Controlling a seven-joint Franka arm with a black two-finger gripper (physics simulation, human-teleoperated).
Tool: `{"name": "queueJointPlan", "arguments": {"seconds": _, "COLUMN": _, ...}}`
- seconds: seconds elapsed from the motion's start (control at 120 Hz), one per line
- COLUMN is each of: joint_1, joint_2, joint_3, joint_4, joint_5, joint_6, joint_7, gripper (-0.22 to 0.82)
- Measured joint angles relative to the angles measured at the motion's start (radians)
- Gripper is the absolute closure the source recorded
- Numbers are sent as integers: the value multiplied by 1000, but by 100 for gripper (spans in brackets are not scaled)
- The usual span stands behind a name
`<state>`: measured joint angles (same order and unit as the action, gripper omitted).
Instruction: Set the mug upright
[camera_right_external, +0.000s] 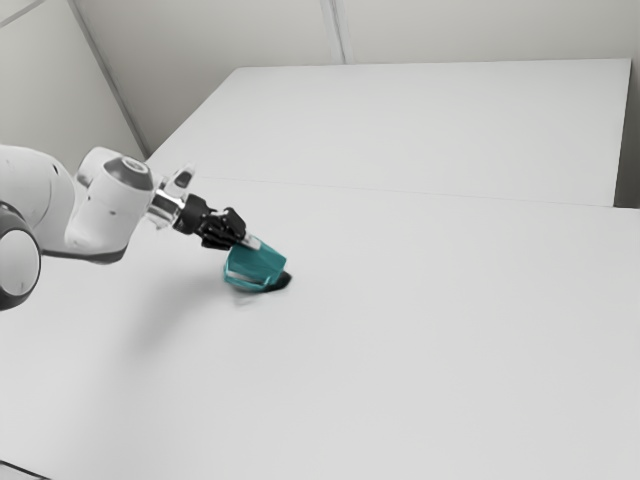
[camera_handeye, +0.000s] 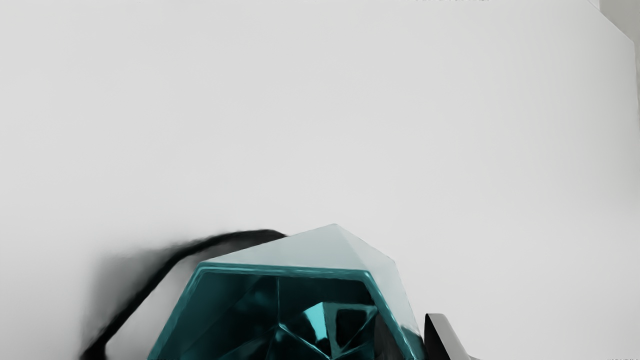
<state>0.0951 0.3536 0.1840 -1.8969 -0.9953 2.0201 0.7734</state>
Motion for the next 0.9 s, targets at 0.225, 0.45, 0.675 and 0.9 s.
{"name": "queueJointPlan", "arguments": {"seconds": 0.225, "joint_1": -2, "joint_2": -2, "joint_3": -11, "joint_4": 60, "joint_5": 59, "joint_6": -7, "joint_7": -8, "gripper": 73}}
{"name": "queueJointPlan", "arguments": {"seconds": 0.45, "joint_1": -3, "joint_2": -33, "joint_3": -25, "joint_4": 126, "joint_5": 239, "joint_6": -49, "joint_7": -60, "gripper": 74}}
{"name": "queueJointPlan", "arguments": {"seconds": 0.675, "joint_1": -5, "joint_2": -96, "joint_3": -68, "joint_4": 127, "joint_5": 435, "joint_6": -104, "joint_7": -168, "gripper": 75}}
{"name": "queueJointPlan", "arguments": {"seconds": 0.9, "joint_1": -10, "joint_2": -147, "joint_3": -115, "joint_4": 116, "joint_5": 590, "joint_6": -140, "joint_7": -298, "gripper": 75}}
